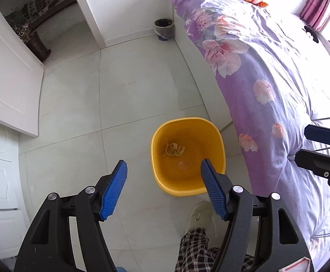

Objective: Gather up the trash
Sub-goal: 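Move both open tools back toward the orange table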

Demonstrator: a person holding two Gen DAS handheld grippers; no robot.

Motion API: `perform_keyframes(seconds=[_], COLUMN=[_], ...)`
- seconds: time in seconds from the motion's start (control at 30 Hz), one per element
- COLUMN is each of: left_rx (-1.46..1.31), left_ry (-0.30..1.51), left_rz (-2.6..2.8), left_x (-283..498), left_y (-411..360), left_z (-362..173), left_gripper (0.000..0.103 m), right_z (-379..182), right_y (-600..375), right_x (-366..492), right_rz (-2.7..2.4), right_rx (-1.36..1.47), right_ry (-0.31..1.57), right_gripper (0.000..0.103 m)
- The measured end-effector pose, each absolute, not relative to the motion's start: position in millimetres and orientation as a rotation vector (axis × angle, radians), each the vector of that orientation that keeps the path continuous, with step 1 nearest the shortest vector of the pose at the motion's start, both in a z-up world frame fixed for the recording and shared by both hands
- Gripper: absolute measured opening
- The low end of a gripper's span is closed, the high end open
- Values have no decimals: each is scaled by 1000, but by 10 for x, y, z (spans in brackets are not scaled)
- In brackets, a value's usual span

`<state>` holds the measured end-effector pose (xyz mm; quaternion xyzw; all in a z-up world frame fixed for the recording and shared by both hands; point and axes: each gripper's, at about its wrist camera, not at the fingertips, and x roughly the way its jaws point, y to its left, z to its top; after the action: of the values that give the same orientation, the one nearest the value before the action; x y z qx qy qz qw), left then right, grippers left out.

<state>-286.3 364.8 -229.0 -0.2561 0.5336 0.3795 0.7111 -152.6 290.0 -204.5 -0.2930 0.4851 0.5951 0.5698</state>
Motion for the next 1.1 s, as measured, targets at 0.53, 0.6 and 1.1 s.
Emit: perform_keyframes(seconds=[0.53, 0.6, 1.1], left_rx=[-443, -416, -265], left_ry=[1034, 1022, 989], left_rz=[810, 787, 532], left_x=[-2603, -2520, -1729], left_y=[3139, 3066, 2482], left_z=[-1145, -1054, -805], left_gripper=[98, 98, 98], right_z=[-905, -861, -698], right_y=[1822, 1665, 609], right_x=[-1401, -1346, -905], right_rz=[1225, 1176, 843], right_rx=[-472, -439, -248], right_ry=[925, 906, 863], right_gripper=[77, 80, 84])
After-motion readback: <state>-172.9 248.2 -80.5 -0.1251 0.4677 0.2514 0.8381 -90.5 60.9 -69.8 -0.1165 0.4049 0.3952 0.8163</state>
